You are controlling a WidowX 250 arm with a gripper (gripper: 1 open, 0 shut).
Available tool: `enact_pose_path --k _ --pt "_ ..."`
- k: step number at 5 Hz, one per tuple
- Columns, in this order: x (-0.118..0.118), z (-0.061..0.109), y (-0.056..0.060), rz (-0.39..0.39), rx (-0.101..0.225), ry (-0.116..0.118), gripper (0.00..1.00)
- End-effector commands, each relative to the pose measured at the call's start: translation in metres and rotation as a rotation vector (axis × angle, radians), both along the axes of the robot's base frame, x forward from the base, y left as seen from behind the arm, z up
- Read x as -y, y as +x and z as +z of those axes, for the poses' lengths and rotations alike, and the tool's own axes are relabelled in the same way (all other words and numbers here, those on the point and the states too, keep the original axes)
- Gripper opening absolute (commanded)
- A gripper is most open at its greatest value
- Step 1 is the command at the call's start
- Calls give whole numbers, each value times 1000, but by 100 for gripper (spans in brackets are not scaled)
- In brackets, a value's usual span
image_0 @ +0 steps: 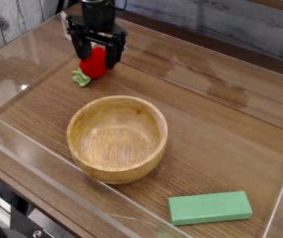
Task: Move the red fruit to the right
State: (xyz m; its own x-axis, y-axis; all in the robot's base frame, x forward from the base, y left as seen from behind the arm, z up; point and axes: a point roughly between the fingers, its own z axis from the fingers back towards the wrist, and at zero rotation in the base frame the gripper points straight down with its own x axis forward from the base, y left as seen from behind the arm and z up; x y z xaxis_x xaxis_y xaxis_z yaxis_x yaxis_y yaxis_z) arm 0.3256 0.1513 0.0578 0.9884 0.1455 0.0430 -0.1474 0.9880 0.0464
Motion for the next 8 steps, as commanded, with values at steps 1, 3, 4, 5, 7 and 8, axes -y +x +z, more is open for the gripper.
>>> enact_pose_path --k 1,3,4,5,7,8 --pt "-15 16 15 22 72 44 100" --pt "-20 6 22 38 71 57 100" --pt "-21 2 24 45 70 60 100" --pt "-21 -2 26 50 70 61 100" --pt "-20 -7 28 62 71 55 100" --pt "-19 -10 28 68 73 51 0"
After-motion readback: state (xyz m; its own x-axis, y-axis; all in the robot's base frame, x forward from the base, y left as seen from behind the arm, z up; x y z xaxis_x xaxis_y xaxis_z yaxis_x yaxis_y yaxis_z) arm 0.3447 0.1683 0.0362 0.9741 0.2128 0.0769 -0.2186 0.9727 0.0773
